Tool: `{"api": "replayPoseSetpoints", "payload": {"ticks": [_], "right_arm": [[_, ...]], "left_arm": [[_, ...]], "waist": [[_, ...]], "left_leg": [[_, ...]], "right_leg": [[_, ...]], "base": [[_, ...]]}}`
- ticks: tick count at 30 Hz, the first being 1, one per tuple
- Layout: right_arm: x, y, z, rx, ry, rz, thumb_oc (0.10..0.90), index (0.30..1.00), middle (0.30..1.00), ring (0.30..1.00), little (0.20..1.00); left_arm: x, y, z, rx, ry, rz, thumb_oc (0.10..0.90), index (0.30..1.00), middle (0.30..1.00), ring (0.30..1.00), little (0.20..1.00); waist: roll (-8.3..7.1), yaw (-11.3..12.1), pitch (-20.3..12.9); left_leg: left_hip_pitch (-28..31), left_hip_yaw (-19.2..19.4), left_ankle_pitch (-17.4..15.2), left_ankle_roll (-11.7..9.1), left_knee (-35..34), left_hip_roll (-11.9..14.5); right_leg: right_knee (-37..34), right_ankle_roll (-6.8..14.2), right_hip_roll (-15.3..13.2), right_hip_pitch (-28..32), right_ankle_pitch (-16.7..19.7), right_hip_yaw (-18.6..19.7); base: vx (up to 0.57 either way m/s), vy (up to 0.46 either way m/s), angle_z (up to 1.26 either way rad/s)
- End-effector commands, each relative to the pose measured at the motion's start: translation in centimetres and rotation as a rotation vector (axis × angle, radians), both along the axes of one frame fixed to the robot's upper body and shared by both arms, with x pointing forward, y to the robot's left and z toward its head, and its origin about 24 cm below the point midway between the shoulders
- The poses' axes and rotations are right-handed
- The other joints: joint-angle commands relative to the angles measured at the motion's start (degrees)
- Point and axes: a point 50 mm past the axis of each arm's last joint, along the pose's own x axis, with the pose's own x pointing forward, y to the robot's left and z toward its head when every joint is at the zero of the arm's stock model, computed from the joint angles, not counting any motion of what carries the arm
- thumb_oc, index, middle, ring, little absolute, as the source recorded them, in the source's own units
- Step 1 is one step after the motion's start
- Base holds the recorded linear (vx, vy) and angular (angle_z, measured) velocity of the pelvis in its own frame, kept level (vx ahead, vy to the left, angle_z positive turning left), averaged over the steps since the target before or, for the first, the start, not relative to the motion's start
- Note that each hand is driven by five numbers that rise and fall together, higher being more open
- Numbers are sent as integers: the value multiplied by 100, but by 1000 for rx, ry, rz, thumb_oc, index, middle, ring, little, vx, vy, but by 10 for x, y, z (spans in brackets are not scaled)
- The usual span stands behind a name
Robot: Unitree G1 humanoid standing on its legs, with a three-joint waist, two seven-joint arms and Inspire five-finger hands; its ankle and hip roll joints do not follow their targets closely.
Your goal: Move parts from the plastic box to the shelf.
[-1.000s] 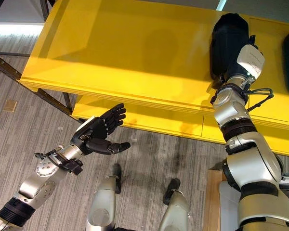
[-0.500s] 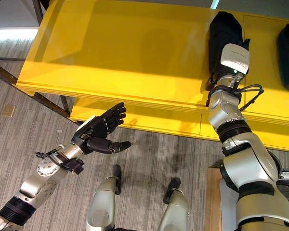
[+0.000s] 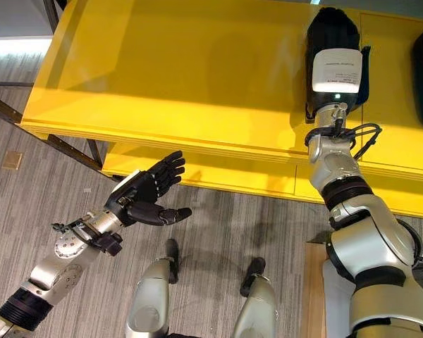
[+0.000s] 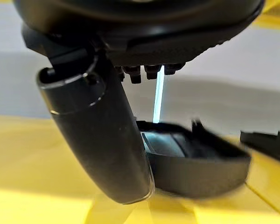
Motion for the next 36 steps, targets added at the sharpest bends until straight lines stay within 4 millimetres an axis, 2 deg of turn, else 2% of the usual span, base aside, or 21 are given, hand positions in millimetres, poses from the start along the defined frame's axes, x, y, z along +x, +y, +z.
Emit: {"api": "replayPoseSetpoints", "payload": {"ticks": [1,6,11,21,26,28,30,33,36], "right_arm": [[-17,-9,57,-108,-239,-21,900,1000,1000,1000,1000],[-17,-10,51,-79,-249,-4,900,1000,1000,1000,1000],[-19,2,55,-183,-288,69,900,1000,1000,1000,1000],[-18,21,43,-173,-220,202,900,1000,1000,1000,1000],[-18,37,32,-73,-160,329,900,1000,1000,1000,1000],[-19,50,28,65,-128,428,900,1000,1000,1000,1000],[-20,54,26,126,-116,460,900,1000,1000,1000,1000],[-22,67,16,355,-66,575,900,1000,1000,1000,1000],[-28,78,12,421,-68,650,900,1000,1000,1000,1000]], "left_arm": [[-8,-15,38,-112,-203,-110,900,1000,1000,1000,1000],[-8,-14,38,-116,-211,-110,900,1000,1000,1000,1000],[-11,-16,43,-146,-234,-150,900,1000,1000,1000,1000],[-12,-18,41,-141,-229,-136,900,1000,1000,1000,1000],[-13,-15,39,-143,-228,-124,900,1000,1000,1000,1000],[-14,-15,39,-145,-229,-123,900,1000,1000,1000,1000],[-15,-15,39,-142,-230,-122,900,1000,1000,1000,1000],[-16,-19,39,-145,-232,-119,900,1000,1000,1000,1000],[-18,-20,39,-145,-234,-112,900,1000,1000,1000,1000]], "waist": [[18,90,-199],[23,73,-205],[38,60,-233],[17,14,-256],[12,-14,-256],[6,-36,-243],[4,-42,-239],[-6,-83,-228],[-11,-123,-214]], "left_leg": [[72,-265,-233,119,19,-205],[67,-249,-214,114,-12,-197],[72,-254,-238,115,15,-212],[79,-248,-263,128,36,-237],[92,-232,-263,124,40,-236],[104,-218,-261,123,40,-230],[118,-215,-260,122,32,-232],[148,-204,-263,116,30,-230],[160,-189,-268,117,42,-219]], "right_leg": [[594,-146,316,94,-714,-125],[547,-150,329,94,-702,-115],[553,-149,330,104,-710,-99],[549,-140,323,99,-709,-71],[545,-142,329,108,-712,-46],[546,-148,328,115,-714,-43],[547,-149,331,121,-716,-36],[540,-161,344,143,-725,-18],[560,-160,340,141,-732,-5]], "base": [[0,0,0],[0,0,0],[0,0,0],[0,0,0],[0,0,0],[0,0,0],[0,0,0],[0,0,0],[0,0,0]]}}
